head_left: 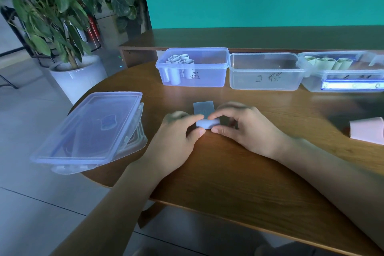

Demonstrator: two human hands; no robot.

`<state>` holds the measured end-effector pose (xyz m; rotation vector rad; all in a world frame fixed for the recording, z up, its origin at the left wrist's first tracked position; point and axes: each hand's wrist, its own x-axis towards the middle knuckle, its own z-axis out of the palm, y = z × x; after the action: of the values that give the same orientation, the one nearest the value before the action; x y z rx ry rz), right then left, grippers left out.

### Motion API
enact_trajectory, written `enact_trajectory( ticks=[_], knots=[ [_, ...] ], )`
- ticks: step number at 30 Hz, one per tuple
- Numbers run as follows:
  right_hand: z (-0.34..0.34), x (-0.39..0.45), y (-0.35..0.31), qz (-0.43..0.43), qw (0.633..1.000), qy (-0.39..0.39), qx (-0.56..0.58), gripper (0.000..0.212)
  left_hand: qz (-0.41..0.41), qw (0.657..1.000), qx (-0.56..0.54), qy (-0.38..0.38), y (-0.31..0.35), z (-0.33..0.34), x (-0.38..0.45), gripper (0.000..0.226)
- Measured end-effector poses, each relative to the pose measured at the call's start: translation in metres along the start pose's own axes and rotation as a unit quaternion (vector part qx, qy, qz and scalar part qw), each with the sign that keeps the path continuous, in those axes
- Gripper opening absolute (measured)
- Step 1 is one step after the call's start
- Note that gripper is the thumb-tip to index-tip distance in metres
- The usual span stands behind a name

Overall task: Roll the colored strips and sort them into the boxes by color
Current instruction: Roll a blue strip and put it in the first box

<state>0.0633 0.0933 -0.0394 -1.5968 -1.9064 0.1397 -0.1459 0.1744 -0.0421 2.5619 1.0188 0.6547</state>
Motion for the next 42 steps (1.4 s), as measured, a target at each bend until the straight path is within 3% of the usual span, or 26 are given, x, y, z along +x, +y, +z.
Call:
enact_trajectory(
  ticks=[4, 9, 21, 28, 32, 38, 42],
  knots=[
    [0.002, 0.005, 0.003, 0.018, 1.000, 0.002, -0.014, 0.029, -0.003, 1.000, -0.018, 0.014, 0.005, -0.001, -0.001, 0.048],
    [0.001, 0.006, 0.002, 0.024, 1.000, -0.005, 0.014, 0.028, -0.013, 0.997, -0.059, 0.051, 0.013, -0.006, -0.004, 0.035],
    [-0.009, -0.013, -0.004, -0.018, 0.997, -0.054, 0.046, 0.029, 0.000, 0.999, -0.042, 0.024, 0.015, -0.011, -0.022, 0.021],
    [-0.003, -0.008, -0.004, 0.006, 1.000, -0.025, 0.014, 0.027, 0.017, 0.998, -0.045, 0.047, 0.014, -0.010, -0.017, 0.020],
    [-0.003, -0.009, -0.007, 0.003, 1.000, -0.009, 0.024, 0.014, 0.025, 0.997, -0.034, 0.070, 0.009, -0.005, -0.013, 0.019],
    [-0.003, -0.003, -0.002, 0.005, 1.000, -0.016, 0.022, 0.020, 0.041, 0.991, -0.031, 0.120, 0.011, -0.004, -0.010, 0.015],
    [-0.001, 0.000, 0.000, 0.017, 1.000, -0.013, 0.015, 0.036, 0.047, 0.994, -0.019, 0.096, 0.011, -0.003, -0.009, 0.014]
  ],
)
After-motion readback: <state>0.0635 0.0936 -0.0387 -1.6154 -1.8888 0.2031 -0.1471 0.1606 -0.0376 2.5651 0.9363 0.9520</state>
